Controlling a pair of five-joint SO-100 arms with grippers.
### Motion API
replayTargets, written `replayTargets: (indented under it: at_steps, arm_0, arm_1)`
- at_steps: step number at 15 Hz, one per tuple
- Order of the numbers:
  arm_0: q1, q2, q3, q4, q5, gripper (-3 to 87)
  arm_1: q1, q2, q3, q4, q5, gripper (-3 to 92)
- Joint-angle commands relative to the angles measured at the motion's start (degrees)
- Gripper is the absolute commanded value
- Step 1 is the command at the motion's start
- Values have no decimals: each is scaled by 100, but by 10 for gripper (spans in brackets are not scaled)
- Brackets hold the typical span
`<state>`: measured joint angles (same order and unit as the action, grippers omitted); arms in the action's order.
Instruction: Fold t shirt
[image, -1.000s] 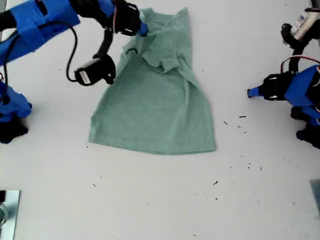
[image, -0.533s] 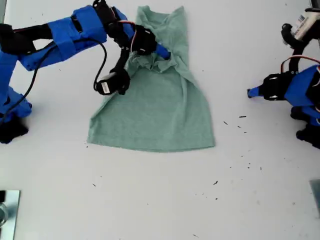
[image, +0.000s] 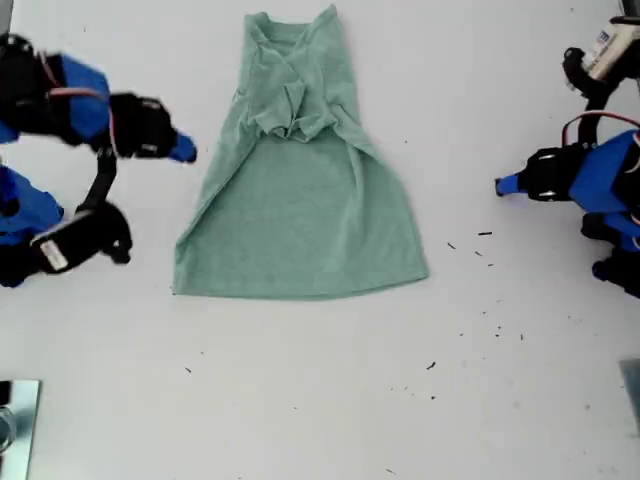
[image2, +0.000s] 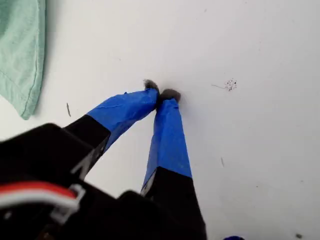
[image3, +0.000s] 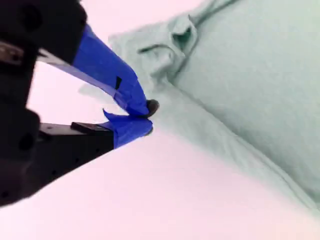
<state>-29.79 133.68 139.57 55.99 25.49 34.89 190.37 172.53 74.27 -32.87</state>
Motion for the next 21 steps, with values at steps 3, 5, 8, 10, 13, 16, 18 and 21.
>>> replayTargets:
  at_steps: [3,5,8,10,13,16,18,21]
  arm_0:
    - [1283,800,2751,-1406,-1881,-2]
    - [1160,1028,2936,-1494,-1819,-2]
    - [1099,2584,3454,-1063,-1775,-2]
    - [1134,2918,3577,-984,-1819,-2]
    - [1257,2936,3718,-1116,-1942,-2]
    - [1257,2988,3753,-1116,-1951,-2]
    - [1257,3006,3753,-1125,-1942,-2]
    - [1301,3006,3762,-1125,-1951,-2]
  arm_1:
    - [-97,-18,132,-26,44,23]
    - [-343,-149,0,-202,167,24]
    - [-598,-3410,-3357,-105,-202,189]
    - [-958,-5247,-5537,211,-483,232]
    - [-1441,-6785,-7110,264,-501,234]
    - [-1652,-7497,-7233,-185,-413,232]
    - [-1767,-8191,-7049,-668,-308,231]
    - [-1714,-8956,-6144,-1723,-193,228]
